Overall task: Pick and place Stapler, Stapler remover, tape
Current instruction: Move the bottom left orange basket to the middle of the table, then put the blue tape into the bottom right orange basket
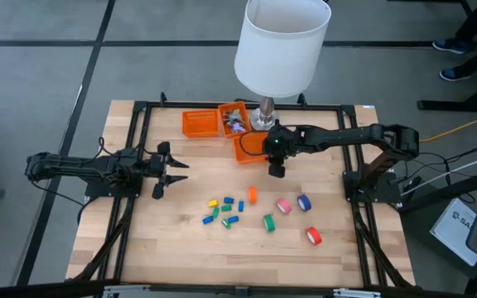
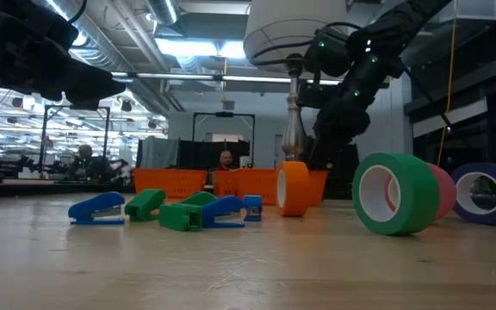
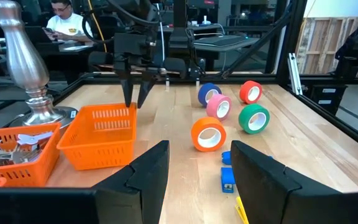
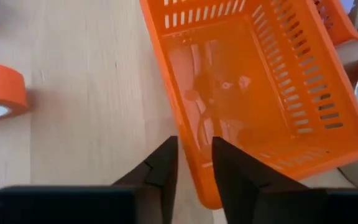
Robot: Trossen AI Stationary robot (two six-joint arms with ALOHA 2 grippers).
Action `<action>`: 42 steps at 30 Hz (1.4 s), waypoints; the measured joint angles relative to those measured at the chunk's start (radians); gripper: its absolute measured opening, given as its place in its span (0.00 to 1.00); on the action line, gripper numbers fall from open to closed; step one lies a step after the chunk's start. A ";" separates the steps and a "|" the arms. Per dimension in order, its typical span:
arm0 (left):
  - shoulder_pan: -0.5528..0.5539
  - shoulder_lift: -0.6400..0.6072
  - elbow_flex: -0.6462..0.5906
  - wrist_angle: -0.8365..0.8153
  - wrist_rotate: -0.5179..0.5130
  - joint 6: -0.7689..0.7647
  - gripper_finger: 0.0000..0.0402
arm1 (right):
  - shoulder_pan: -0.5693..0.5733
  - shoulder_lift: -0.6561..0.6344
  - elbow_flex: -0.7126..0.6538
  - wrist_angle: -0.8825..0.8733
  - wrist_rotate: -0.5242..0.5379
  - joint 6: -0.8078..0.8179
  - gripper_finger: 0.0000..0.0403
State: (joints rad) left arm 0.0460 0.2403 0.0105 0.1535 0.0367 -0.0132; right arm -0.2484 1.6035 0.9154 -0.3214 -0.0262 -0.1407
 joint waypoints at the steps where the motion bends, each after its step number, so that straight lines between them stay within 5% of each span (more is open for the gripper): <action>1: 0.000 0.000 0.000 0.000 0.000 0.000 0.42 | 0.001 0.000 0.000 0.000 0.000 0.007 0.30; 11: 0.000 0.000 0.000 0.000 0.000 0.000 0.42 | 0.020 0.000 0.137 -0.236 -0.022 0.231 0.48; 19: 0.000 0.000 0.000 0.000 0.000 0.000 0.42 | 0.116 0.000 0.280 -0.558 -0.022 0.472 0.49; 34: 0.000 0.000 0.000 0.000 0.000 0.000 0.42 | 0.356 0.000 0.306 -0.812 -0.106 0.780 0.49; 42: 0.000 0.000 0.000 0.000 0.000 0.000 0.42 | 0.481 0.000 0.306 -0.937 0.021 0.961 0.49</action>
State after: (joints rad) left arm 0.0460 0.2401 0.0101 0.1535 0.0371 -0.0132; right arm 0.2327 1.6032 1.2217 -1.2585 -0.0048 0.8208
